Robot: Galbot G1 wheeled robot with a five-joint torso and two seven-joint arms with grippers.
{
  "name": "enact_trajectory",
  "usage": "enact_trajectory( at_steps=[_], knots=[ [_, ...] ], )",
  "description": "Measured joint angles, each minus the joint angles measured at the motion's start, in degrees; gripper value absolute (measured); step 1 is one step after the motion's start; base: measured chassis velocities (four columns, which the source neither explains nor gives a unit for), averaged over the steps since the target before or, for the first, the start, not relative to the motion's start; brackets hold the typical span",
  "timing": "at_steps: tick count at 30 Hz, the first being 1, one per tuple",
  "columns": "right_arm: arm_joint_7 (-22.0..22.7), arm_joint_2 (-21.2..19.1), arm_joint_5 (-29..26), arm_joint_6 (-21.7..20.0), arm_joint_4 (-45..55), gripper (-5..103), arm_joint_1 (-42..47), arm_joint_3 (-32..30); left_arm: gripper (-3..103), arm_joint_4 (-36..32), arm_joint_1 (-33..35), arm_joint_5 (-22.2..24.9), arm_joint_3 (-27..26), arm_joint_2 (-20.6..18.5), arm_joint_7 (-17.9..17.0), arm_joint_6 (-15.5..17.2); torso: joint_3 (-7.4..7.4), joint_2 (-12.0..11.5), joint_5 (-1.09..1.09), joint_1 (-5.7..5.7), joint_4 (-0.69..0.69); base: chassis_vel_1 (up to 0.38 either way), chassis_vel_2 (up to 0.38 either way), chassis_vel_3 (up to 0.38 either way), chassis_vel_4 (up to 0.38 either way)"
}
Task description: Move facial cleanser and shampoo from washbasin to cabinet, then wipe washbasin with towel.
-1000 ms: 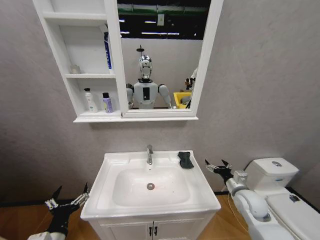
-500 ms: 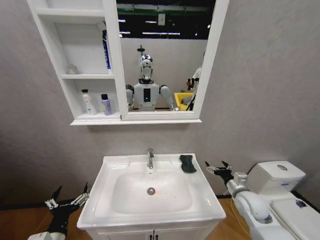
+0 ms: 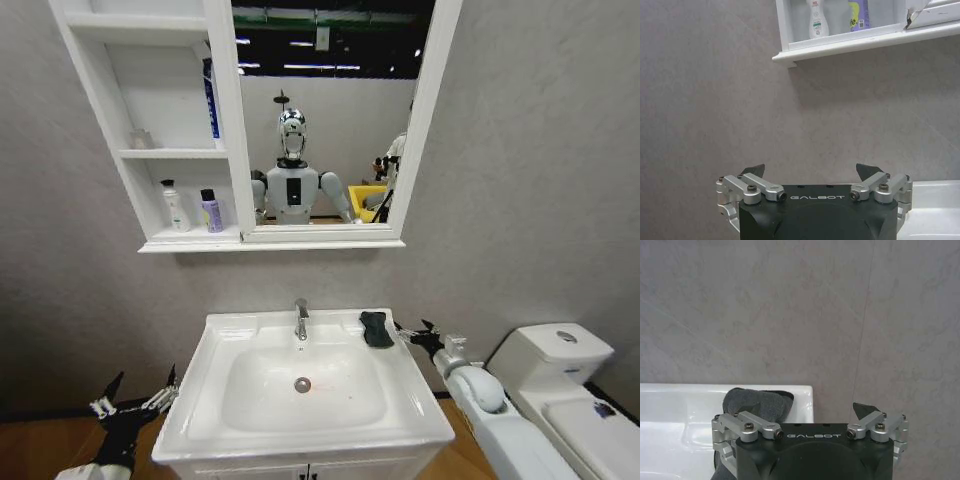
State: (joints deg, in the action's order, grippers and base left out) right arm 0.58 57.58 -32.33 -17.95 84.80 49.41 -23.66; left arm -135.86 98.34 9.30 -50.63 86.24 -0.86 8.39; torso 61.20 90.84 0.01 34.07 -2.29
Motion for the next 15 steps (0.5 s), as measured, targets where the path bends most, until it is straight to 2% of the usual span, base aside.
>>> enact_trajectory(
  at_steps=[6,15],
  knots=[
    [0.6,3.33,0.04,-0.03,-4.83,100,-5.54,5.12,100,0.0,0.0,0.0,0.0,0.0,0.0,0.0,0.0,0.0,-0.02,0.0,0.0,0.0,0.0,0.0,0.0],
    [2.26,7.36,0.56,-1.3,-8.64,100,-8.49,7.72,100,0.0,0.0,0.0,0.0,0.0,0.0,0.0,-0.01,0.0,-0.02,0.0,-0.01,0.0,0.0,0.0,0.0]
  ],
)
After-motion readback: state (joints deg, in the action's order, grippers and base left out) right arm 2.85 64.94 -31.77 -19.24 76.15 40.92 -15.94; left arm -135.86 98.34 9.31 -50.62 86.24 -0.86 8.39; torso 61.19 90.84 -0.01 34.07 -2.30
